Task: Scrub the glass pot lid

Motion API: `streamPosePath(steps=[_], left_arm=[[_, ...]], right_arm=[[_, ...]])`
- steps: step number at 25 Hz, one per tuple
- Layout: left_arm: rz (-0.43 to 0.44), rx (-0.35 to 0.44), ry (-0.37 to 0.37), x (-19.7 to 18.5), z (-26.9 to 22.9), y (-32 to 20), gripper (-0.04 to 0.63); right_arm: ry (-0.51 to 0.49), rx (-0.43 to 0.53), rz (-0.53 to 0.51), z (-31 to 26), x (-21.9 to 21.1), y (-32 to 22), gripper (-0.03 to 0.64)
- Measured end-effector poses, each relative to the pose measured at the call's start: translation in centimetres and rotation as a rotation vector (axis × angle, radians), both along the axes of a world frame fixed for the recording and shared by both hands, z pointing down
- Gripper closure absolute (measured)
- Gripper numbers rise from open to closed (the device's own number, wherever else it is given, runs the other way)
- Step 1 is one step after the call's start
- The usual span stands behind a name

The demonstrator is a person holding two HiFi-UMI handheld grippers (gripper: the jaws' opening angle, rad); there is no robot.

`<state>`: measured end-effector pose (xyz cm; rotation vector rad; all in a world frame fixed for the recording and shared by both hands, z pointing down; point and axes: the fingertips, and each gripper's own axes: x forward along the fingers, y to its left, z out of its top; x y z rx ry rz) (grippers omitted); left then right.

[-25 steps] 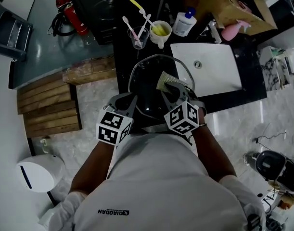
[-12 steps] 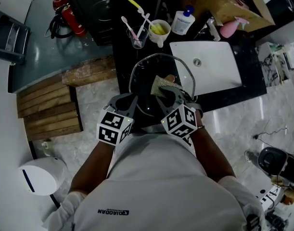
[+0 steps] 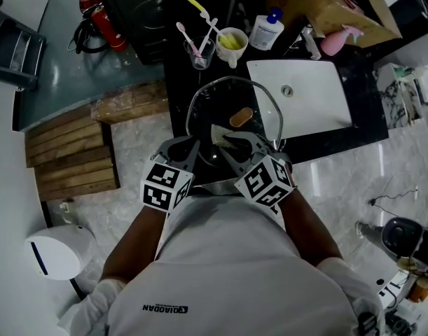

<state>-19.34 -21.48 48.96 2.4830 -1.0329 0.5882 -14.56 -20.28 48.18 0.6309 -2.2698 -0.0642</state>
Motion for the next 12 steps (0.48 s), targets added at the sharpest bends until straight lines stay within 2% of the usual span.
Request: streamPosePath(steps=[7, 12], left_arm=[[-0.046, -0.003, -0.016, 1.2, -0.1, 0.4, 0.577], [-0.102, 0.005, -0.035, 3.1, -0.1, -0.4, 0.577]], right_arm=[[-0.051, 0.046, -0.021, -2.0, 2.0, -0.3, 0.523], [-0.087, 0.107, -0.001, -3.6, 5.6, -2.7, 0.523]])
